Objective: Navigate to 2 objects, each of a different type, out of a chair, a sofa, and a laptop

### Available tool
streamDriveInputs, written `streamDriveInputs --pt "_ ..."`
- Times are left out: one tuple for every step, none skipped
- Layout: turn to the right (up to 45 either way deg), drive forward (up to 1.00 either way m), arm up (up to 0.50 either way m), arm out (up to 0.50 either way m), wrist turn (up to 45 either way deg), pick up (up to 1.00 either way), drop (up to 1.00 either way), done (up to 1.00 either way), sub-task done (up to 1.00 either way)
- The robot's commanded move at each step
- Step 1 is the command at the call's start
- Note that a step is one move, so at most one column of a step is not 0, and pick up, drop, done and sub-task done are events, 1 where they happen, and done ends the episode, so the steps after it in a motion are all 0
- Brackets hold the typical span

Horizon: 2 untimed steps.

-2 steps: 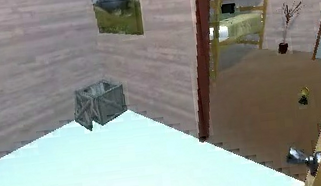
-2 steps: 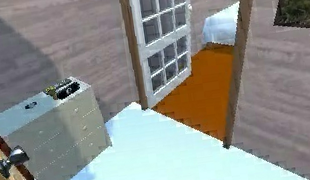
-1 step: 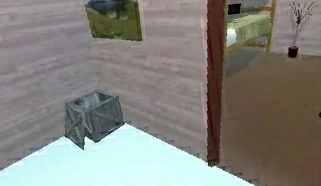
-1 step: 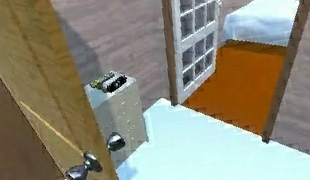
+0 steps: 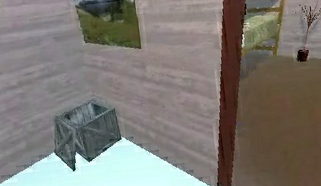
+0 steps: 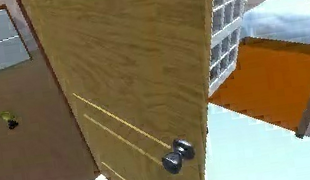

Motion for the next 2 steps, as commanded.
streamDriveInputs --pt "42.0 0.00 0.00 0.00 0.0 0.00 0.00 0.00 0.00" --pt "0.0 0.40 0.00 0.00 0.0 0.00 0.00 0.00 0.00"
